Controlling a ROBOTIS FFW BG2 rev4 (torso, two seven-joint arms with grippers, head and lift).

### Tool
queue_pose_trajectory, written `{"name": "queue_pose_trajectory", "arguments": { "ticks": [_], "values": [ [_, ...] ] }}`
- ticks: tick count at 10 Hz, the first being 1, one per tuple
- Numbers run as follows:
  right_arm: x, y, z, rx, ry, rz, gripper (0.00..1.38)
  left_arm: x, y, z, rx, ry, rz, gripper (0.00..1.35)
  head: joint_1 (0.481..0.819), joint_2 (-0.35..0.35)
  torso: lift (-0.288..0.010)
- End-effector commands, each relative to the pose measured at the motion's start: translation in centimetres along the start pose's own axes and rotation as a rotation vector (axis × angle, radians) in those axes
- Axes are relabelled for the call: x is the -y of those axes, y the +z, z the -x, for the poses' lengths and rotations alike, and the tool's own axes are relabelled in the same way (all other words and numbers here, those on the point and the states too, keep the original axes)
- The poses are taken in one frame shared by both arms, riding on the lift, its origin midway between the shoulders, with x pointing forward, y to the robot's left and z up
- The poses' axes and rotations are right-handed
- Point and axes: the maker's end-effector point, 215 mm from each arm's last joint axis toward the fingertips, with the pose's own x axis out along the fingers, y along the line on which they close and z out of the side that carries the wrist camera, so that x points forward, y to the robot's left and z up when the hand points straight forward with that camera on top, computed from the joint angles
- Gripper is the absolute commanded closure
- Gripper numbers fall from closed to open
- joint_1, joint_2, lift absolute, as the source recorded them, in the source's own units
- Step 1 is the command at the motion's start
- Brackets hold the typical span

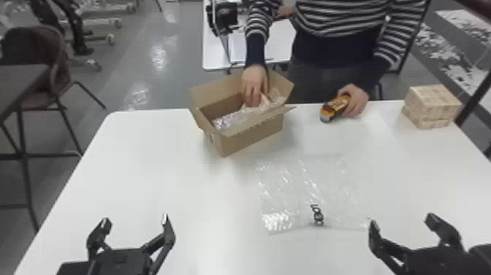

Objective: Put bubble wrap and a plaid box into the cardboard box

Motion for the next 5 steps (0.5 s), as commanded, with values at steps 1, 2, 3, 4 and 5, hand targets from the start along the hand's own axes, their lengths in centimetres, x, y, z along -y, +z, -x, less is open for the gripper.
{"name": "queue_pose_trajectory", "arguments": {
  "ticks": [1, 2, 3, 4, 5],
  "values": [
    [-0.02, -0.04, 0.02, -0.001, 0.000, -0.002, 0.19, -0.09, -0.01, 0.03, 0.000, 0.002, 0.000, 0.14, 0.695, 0.080, -0.108],
    [0.00, 0.07, -0.06, 0.004, 0.000, -0.003, 0.19, -0.09, -0.08, -0.10, -0.004, -0.001, 0.001, 0.14, 0.695, 0.081, -0.108],
    [-0.06, 0.34, -0.10, 0.029, -0.001, -0.017, 0.19, -0.14, 0.23, -0.21, 0.007, 0.001, -0.007, 0.14, 0.695, 0.081, -0.108],
    [-0.07, 0.33, -0.14, 0.056, -0.008, -0.046, 0.19, -0.18, 0.47, -0.36, 0.015, 0.005, -0.017, 0.14, 0.695, 0.082, -0.108],
    [-0.11, 0.39, -0.32, 0.060, -0.007, -0.052, 0.19, -0.13, 0.83, -0.58, 0.030, 0.012, -0.019, 0.14, 0.695, 0.083, -0.108]
  ]
}}
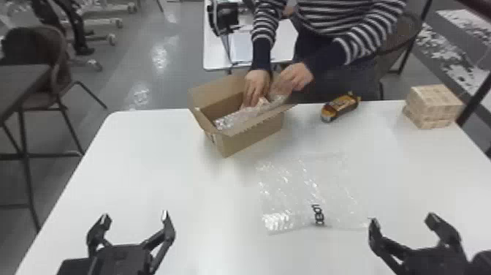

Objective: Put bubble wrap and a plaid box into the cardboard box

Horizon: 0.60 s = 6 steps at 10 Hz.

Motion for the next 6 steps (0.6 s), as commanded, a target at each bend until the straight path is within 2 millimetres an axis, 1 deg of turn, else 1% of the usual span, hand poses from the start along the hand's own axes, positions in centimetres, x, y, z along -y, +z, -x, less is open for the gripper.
{"name": "queue_pose_trajectory", "arguments": {
  "ticks": [1, 3, 6],
  "values": [
    [-0.1, 0.4, -0.3, 0.011, 0.005, 0.007, 0.19, 0.0, 0.8, -0.3, 0.039, 0.018, 0.002, 0.14, 0.695, 0.084, -0.108],
    [-0.2, 0.3, -0.5, -0.009, 0.009, 0.019, 0.19, 0.1, 0.3, -0.4, 0.028, 0.018, 0.024, 0.13, 0.695, 0.086, -0.108],
    [0.0, 1.2, -1.0, -0.009, 0.005, 0.069, 0.19, 0.7, -0.6, -0.9, -0.006, -0.015, 0.042, 0.13, 0.695, 0.082, -0.108]
  ]
}}
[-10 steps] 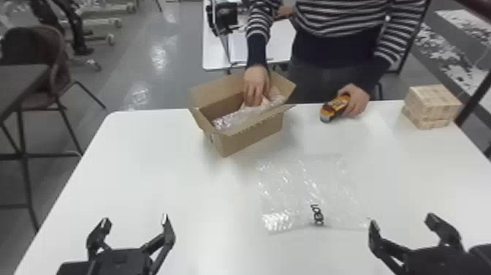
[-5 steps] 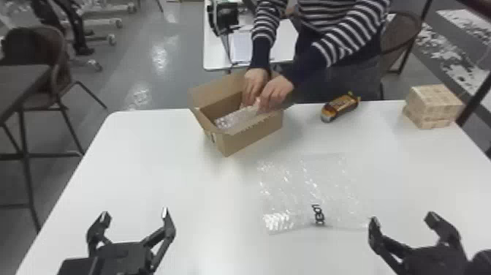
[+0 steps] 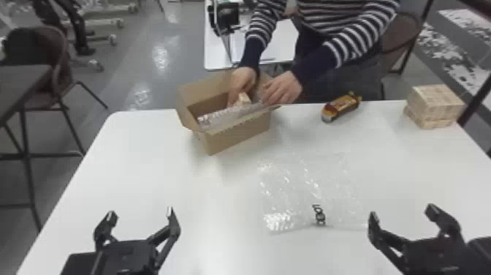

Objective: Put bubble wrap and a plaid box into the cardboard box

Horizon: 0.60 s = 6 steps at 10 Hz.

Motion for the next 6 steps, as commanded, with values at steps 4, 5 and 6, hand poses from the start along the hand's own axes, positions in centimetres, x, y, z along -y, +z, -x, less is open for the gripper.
{"name": "queue_pose_trajectory", "arguments": {
  "ticks": [4, 5, 6],
  "values": [
    [0.41, 0.84, 0.19, 0.053, -0.032, 0.005, 0.19, -0.08, -0.98, -0.33, -0.036, -0.007, 0.018, 0.13, 0.695, 0.071, -0.108],
    [0.42, 0.72, 0.15, 0.051, -0.032, -0.002, 0.19, 0.14, -1.14, -0.49, -0.043, -0.019, 0.025, 0.12, 0.695, 0.072, -0.108],
    [0.45, 0.29, 0.10, 0.033, -0.032, -0.010, 0.20, 0.20, -0.98, -0.63, -0.038, -0.029, 0.019, 0.12, 0.695, 0.072, -0.108]
  ]
}}
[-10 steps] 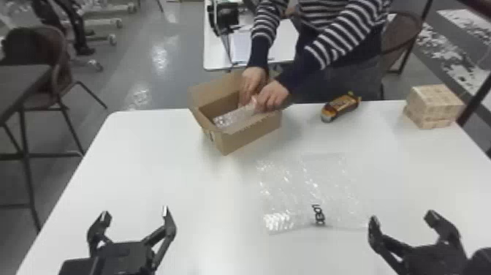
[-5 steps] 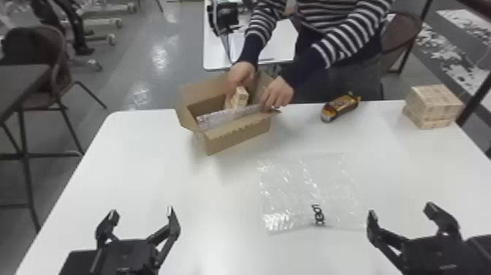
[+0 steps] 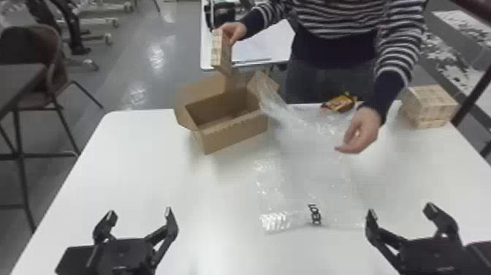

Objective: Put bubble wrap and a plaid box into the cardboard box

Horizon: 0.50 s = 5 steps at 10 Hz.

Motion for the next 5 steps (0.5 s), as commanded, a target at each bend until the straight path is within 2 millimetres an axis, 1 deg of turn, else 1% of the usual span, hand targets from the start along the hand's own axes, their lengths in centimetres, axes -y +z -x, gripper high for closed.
{"name": "queue_pose_trajectory", "arguments": {
  "ticks": [1, 2, 4, 5],
  "values": [
    [0.1, -0.6, -0.1, -0.039, -0.001, -0.006, 0.20, -0.1, 0.2, -0.1, 0.006, 0.004, -0.003, 0.12, 0.695, 0.069, -0.108],
    [0.1, -0.8, -0.4, -0.059, 0.000, -0.017, 0.21, -0.1, 0.2, -0.2, 0.002, 0.003, 0.000, 0.12, 0.695, 0.069, -0.108],
    [-0.2, -0.9, -0.5, -0.066, 0.004, -0.030, 0.22, 0.0, 1.2, -0.8, 0.026, -0.008, -0.005, 0.13, 0.695, 0.068, -0.108],
    [-0.3, -0.2, -0.7, -0.052, 0.006, -0.037, 0.22, 0.0, 2.1, -1.0, 0.044, -0.008, -0.005, 0.13, 0.695, 0.070, -0.108]
  ]
}}
